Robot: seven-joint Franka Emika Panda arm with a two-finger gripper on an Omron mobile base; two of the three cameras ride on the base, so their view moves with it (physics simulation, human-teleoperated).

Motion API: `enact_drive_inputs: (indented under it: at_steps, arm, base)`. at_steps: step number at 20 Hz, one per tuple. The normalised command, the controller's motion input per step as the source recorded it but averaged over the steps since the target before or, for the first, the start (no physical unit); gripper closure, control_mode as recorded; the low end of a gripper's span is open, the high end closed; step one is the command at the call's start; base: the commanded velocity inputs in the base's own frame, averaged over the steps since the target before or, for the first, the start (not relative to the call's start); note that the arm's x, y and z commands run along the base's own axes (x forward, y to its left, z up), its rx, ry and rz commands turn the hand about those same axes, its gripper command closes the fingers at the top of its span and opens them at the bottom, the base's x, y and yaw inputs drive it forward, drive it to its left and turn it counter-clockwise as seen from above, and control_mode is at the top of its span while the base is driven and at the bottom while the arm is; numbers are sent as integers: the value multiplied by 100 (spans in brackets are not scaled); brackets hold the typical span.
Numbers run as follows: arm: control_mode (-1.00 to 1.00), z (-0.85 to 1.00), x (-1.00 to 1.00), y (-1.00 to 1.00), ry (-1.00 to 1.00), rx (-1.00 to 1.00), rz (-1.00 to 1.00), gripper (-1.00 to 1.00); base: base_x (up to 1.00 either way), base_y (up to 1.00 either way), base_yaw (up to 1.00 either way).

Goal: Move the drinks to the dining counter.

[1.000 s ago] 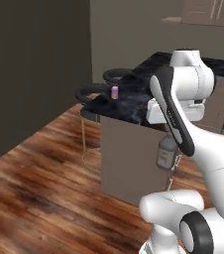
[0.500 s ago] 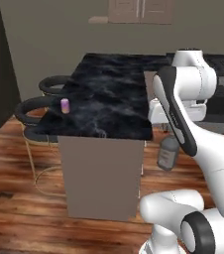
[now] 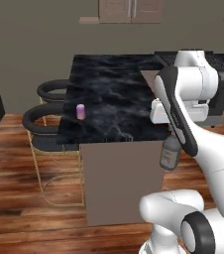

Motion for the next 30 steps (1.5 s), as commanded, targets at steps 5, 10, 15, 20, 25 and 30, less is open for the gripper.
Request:
enact_drive_inputs:
  at_steps: [5,10,15,20,25,30]
  arm:
    - [100,0,0,0,0,0,0,100]
    - [100,0,0,0,0,0,0,100]
    - [100,0,0,0,0,0,0,100]
    - [100,0,0,0,0,0,0,100]
    - [100,0,0,0,0,0,0,100]
    - [100,0,0,0,0,0,0,100]
  base:
    - [40,79,-27]
    - [48,50,-31]
    - [56,0,-32]
    - [75,19,-12]
    - [70,31,10]
    - [61,2,15]
